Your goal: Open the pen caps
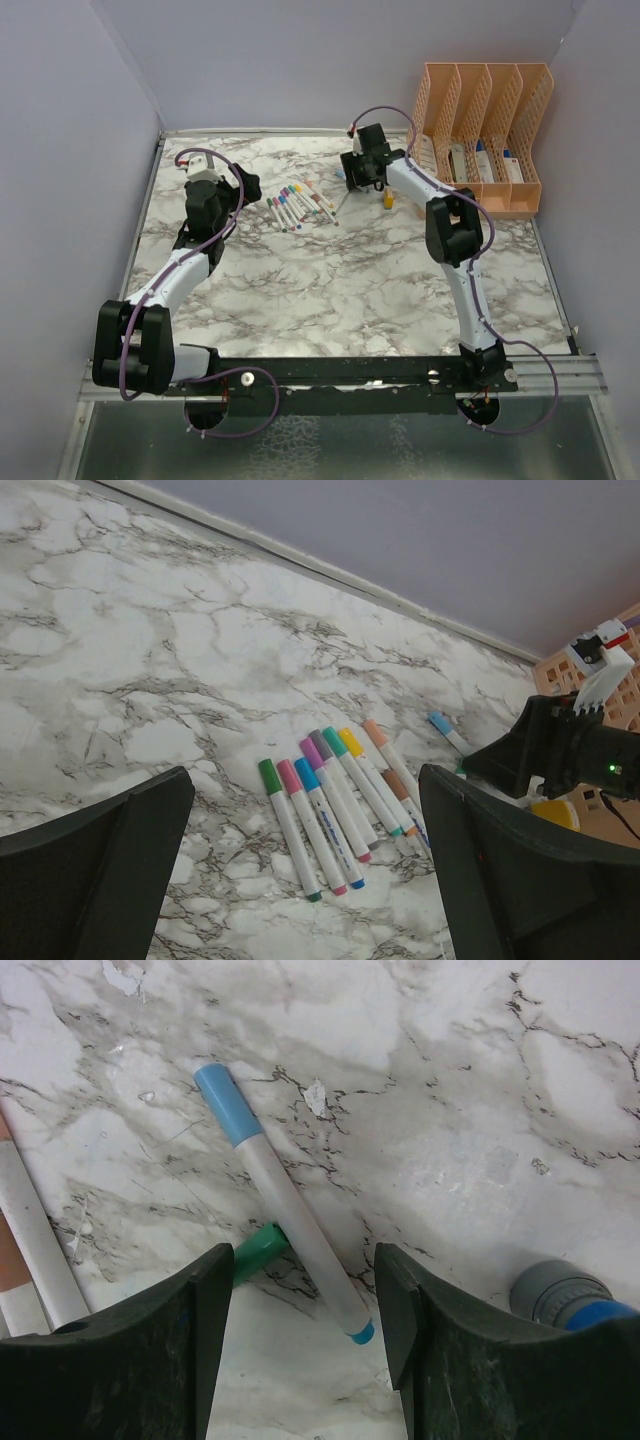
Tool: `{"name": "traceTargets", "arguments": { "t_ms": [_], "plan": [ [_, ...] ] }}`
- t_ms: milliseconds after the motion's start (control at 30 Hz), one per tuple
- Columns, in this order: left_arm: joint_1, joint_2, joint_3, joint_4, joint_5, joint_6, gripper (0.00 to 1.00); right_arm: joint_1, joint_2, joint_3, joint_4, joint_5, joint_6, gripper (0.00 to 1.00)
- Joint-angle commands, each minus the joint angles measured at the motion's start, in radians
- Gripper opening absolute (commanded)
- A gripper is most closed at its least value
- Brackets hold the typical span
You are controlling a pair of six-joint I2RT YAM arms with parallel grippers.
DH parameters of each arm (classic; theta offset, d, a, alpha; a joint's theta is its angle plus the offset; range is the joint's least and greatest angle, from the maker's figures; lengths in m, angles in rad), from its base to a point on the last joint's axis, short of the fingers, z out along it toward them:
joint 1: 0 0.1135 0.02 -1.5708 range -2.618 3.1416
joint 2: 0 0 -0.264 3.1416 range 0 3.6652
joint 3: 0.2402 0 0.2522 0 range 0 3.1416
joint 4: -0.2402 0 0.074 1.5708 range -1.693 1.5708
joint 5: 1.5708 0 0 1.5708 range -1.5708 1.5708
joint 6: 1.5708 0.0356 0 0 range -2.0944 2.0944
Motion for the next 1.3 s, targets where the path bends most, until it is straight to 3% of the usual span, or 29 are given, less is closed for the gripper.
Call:
{"name": "traceTargets", "arguments": {
  "t_ms": [0, 600, 1267],
  "plan": [
    [0.0, -0.032, -0.006, 0.018, 0.023, -0.009, 0.99, -0.007, -0.072, -0.017, 0.004, 0.025, -0.01, 0.59],
    [0.0, -0.031, -0.007, 0.017, 0.019, -0.006, 0.99, -0.007, -0.063, -0.013, -0.048, 0.106, -0.038, 0.6],
    [0.0, -0.025, -0.007, 0.017, 0.016, -0.005, 0.99, -0.005, -0.007, 0.013, -0.061, 0.077, -0.054, 0.6]
  ]
}}
